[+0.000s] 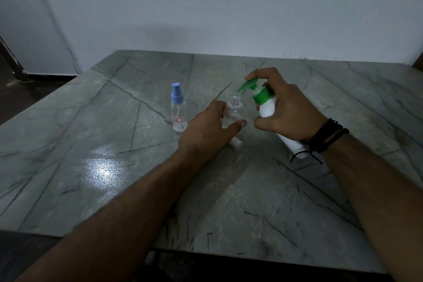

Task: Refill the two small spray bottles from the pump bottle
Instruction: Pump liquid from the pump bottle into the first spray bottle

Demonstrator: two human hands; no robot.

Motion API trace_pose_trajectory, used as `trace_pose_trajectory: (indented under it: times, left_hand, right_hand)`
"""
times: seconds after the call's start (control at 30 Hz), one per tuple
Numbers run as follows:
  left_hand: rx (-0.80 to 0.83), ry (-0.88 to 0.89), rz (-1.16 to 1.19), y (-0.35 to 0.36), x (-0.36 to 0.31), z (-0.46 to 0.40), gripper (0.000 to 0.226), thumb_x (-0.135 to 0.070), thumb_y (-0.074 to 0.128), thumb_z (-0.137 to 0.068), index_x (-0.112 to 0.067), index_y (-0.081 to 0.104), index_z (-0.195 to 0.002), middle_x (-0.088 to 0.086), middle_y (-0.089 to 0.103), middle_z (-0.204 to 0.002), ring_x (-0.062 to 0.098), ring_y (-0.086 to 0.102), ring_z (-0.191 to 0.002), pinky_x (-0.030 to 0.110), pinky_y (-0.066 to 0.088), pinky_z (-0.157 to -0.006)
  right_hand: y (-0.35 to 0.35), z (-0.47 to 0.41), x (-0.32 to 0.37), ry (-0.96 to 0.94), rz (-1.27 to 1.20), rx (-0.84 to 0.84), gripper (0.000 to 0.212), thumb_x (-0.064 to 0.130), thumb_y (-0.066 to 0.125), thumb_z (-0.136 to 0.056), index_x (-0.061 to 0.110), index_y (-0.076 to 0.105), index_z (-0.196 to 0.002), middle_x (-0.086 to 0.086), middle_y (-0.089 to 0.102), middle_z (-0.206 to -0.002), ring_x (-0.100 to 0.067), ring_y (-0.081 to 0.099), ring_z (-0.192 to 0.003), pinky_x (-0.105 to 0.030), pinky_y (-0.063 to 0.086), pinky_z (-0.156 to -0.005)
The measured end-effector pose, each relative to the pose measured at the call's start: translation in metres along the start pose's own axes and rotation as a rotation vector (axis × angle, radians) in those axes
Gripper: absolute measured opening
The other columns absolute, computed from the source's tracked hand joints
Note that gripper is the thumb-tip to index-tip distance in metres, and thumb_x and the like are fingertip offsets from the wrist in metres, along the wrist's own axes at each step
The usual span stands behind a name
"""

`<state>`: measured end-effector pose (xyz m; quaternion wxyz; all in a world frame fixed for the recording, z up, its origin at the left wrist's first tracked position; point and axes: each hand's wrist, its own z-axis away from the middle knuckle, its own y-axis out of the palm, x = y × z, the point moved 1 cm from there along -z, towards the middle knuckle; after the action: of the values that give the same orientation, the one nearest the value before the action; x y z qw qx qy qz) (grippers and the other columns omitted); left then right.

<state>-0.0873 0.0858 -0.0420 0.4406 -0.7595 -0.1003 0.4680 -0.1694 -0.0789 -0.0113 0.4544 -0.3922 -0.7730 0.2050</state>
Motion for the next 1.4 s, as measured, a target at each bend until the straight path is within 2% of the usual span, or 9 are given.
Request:
trace_pose_trajectory:
  times: [0.17,0.27,0.4,0.5,0.6,0.9,1.07,1.23,1.4]
  left_hand:
    - [-0.002,0.003,0.002,-0.0006,-0.0001,0.0013,0.056,-0.053,0.062,-0.088,-0.022,0.047,-0.131,-0.002,0.057,-0.132,0.011,0.053,-0.107,0.026,0.039,-0.080]
    - [-0.013,0.004,0.008,-0.0007,0.0005,0.0015,0.055,-0.055,0.062,-0.087,-0.023,0.048,-0.130,-0.004,0.057,-0.131,0.008,0.051,-0.102,0.026,0.039,-0.080]
    - [-0.002,-0.012,0.005,-0.0003,0.0005,0.0001,0.058,-0.056,0.061,-0.087,-0.024,0.046,-0.133,-0.004,0.056,-0.134,0.012,0.053,-0.110,0.026,0.039,-0.080]
    - [0.015,-0.019,0.005,0.0001,0.0004,-0.0016,0.060,-0.056,0.061,-0.087,-0.023,0.045,-0.134,-0.003,0.055,-0.135,0.013,0.054,-0.111,0.026,0.039,-0.080]
    - [0.004,0.002,0.018,0.0002,0.0019,-0.0010,0.059,-0.056,0.061,-0.087,-0.023,0.046,-0.133,-0.003,0.057,-0.132,0.007,0.048,-0.100,0.026,0.038,-0.079]
    - [-0.008,0.015,0.020,0.0004,0.0024,0.0004,0.056,-0.054,0.062,-0.087,-0.023,0.047,-0.132,-0.004,0.057,-0.130,0.005,0.046,-0.098,0.025,0.037,-0.078]
    - [-0.002,0.019,0.022,0.0002,0.0022,-0.0002,0.056,-0.054,0.062,-0.087,-0.023,0.047,-0.132,-0.003,0.057,-0.131,0.006,0.047,-0.100,0.025,0.037,-0.079]
    - [0.000,0.015,0.017,0.0022,0.0036,-0.0011,0.055,-0.054,0.062,-0.087,-0.024,0.047,-0.130,-0.004,0.057,-0.130,0.004,0.046,-0.098,0.025,0.037,-0.078]
    - [-0.004,0.025,0.018,0.0012,0.0040,-0.0011,0.054,-0.054,0.062,-0.087,-0.023,0.048,-0.129,-0.004,0.058,-0.129,0.005,0.047,-0.098,0.025,0.037,-0.078]
  right_hand:
    - [0.0013,-0.0011,-0.0015,0.017,-0.022,0.005,0.070,0.002,0.079,-0.067,0.022,0.046,-0.126,0.007,0.064,-0.084,-0.010,0.063,-0.068,-0.024,0.050,-0.063]
    - [0.0008,0.0002,-0.0015,0.015,-0.025,-0.002,0.073,0.009,0.075,-0.066,0.024,0.045,-0.131,-0.001,0.064,-0.081,-0.017,0.064,-0.068,-0.035,0.052,-0.063]
    - [0.0001,-0.0001,0.0001,0.016,-0.032,-0.007,0.075,0.013,0.074,-0.064,0.026,0.045,-0.131,-0.002,0.064,-0.082,-0.020,0.063,-0.068,-0.041,0.053,-0.064]
    - [0.0005,-0.0009,-0.0004,0.023,-0.040,0.001,0.072,0.014,0.075,-0.064,0.025,0.045,-0.128,0.002,0.064,-0.083,-0.016,0.064,-0.068,-0.039,0.053,-0.064]
    - [0.0001,-0.0011,-0.0016,0.018,-0.030,0.002,0.073,0.005,0.078,-0.067,0.023,0.045,-0.129,0.007,0.063,-0.083,-0.012,0.063,-0.068,-0.034,0.052,-0.064]
    - [0.0020,-0.0020,-0.0012,0.029,-0.006,0.011,0.070,0.017,0.074,-0.064,0.024,0.045,-0.127,-0.007,0.065,-0.084,-0.024,0.065,-0.069,-0.046,0.053,-0.063]
    - [0.0015,-0.0017,-0.0021,0.021,0.001,0.018,0.075,0.010,0.077,-0.066,0.027,0.043,-0.131,-0.008,0.063,-0.080,-0.022,0.063,-0.066,-0.043,0.052,-0.063]
    - [0.0035,-0.0024,-0.0013,0.028,0.003,0.024,0.069,0.019,0.075,-0.064,0.025,0.044,-0.126,-0.007,0.065,-0.083,-0.023,0.065,-0.068,-0.046,0.053,-0.063]
    - [0.0018,-0.0015,-0.0016,0.023,0.001,0.014,0.076,0.014,0.075,-0.065,0.029,0.042,-0.132,-0.005,0.063,-0.082,-0.020,0.063,-0.066,-0.041,0.052,-0.062]
